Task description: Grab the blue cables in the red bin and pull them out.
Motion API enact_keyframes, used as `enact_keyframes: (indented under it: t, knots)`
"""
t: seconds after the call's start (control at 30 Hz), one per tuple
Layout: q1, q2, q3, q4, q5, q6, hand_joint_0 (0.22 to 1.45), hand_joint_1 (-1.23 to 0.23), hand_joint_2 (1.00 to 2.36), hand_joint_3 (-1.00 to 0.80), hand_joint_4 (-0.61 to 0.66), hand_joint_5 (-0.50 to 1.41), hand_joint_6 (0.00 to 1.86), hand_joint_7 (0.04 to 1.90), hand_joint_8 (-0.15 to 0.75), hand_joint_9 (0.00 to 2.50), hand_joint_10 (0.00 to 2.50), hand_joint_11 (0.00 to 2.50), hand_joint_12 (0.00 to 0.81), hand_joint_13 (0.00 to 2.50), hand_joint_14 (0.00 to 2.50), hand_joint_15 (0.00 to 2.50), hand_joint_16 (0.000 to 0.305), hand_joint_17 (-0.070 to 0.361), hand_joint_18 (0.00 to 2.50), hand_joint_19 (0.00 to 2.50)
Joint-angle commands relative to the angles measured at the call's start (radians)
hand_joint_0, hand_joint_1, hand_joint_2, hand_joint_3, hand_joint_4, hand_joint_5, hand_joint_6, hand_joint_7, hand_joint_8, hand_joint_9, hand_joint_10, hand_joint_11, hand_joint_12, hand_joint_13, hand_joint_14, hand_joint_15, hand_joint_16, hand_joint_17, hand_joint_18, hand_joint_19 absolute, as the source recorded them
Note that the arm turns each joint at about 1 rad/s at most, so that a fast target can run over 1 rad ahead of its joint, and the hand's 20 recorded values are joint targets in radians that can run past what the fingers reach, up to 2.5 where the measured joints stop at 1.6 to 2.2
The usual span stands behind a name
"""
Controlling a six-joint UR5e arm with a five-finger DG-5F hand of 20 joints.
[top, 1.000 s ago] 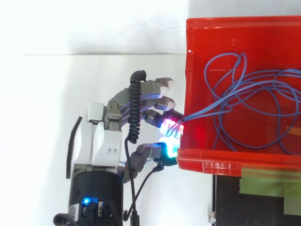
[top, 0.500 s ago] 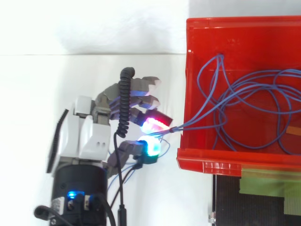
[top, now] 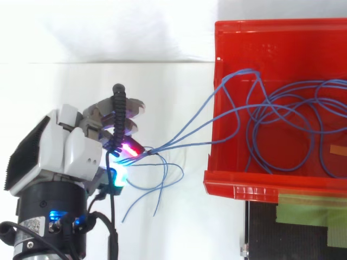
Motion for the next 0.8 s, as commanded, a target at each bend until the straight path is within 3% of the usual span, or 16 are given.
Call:
enact_keyframes:
  t: [0.0,0.17,0.23,0.27,0.33,0.37,0.43,0.47,0.5,0.57,0.6,0.67,0.77]
  knots:
    - [0.008,0.0,0.0,-0.025,-0.001,0.382,0.85,-0.85,1.0,-1.0,-0.1,0.9,0.73,0.76,0.209,1.03,0.03,0.73,0.311,0.85,0.02,0.45,0.045,0.1,0.81,0.67]
    - [0.019,0.011,0.0,-0.091,-0.001,0.546,0.85,-0.85,1.0,-1.0,-0.1,0.9,0.73,0.78,0.207,1.03,0.03,0.73,0.314,0.84,0.02,0.45,0.044,0.1,0.8,0.67]
    - [0.023,0.015,0.0,-0.117,-0.001,0.645,0.85,-0.85,1.0,-1.0,-0.11,0.9,0.73,0.77,0.208,1.03,0.03,0.73,0.314,0.84,0.02,0.44,0.045,0.1,0.8,0.67]
    - [0.026,0.018,0.0,-0.143,-0.001,0.728,0.85,-0.85,1.0,-1.0,-0.1,0.9,0.73,0.78,0.204,1.03,0.03,0.73,0.313,0.84,0.02,0.45,0.044,0.1,0.8,0.67]
    - [0.029,0.018,0.0,-0.172,-0.001,0.796,0.85,-0.85,1.0,-1.0,-0.11,0.9,0.73,0.77,0.207,1.03,0.03,0.73,0.309,0.84,0.02,0.45,0.045,0.1,0.8,0.67]
    - [0.032,0.018,0.0,-0.212,-0.001,0.885,0.85,-0.85,1.0,-1.0,-0.1,0.9,0.73,0.78,0.208,1.03,0.03,0.74,0.31,0.84,0.02,0.45,0.044,0.1,0.8,0.67]
    - [0.035,0.018,0.0,-0.236,-0.001,0.952,0.85,-0.85,1.0,-1.0,-0.1,0.9,0.73,0.77,0.209,1.03,0.03,0.74,0.309,0.84,0.02,0.45,0.044,0.1,0.8,0.67]
    - [0.039,0.018,0.0,-0.261,-0.003,1.05,0.85,-0.85,1.0,-1.0,-0.1,0.9,0.73,0.78,0.208,1.03,0.03,0.73,0.31,0.84,0.02,0.45,0.045,0.1,0.8,0.67]
    - [0.04,0.018,0.0,-0.261,-0.003,1.05,0.85,-0.85,1.0,-1.0,-0.1,0.9,0.73,0.78,0.208,1.03,0.03,0.73,0.311,0.84,0.02,0.45,0.045,0.1,0.8,0.67]
    - [0.043,0.018,0.0,-0.272,-0.001,1.25,0.85,-0.85,1.0,-1.0,-0.1,0.9,0.73,0.77,0.207,1.03,0.03,0.73,0.312,0.84,0.02,0.45,0.044,0.1,0.8,0.67]
    - [0.045,0.018,0.0,-0.272,0.002,1.29,0.85,-0.85,1.0,-1.0,-0.1,0.9,0.73,0.77,0.208,1.03,0.03,0.72,0.312,0.84,0.02,0.45,0.044,0.1,0.8,0.67]
    - [0.049,0.018,0.0,-0.272,0.005,1.443,0.85,-0.85,1.0,-1.0,-0.1,0.9,0.73,0.77,0.21,1.03,0.03,0.72,0.311,0.84,0.02,0.45,0.045,0.1,0.8,0.67]
    - [0.051,0.018,0.0,-0.272,0.019,1.546,0.85,-0.85,1.0,-1.0,-0.1,0.9,0.73,0.77,0.203,1.03,0.03,0.72,0.311,0.84,0.02,0.46,0.045,0.101,0.8,0.67]
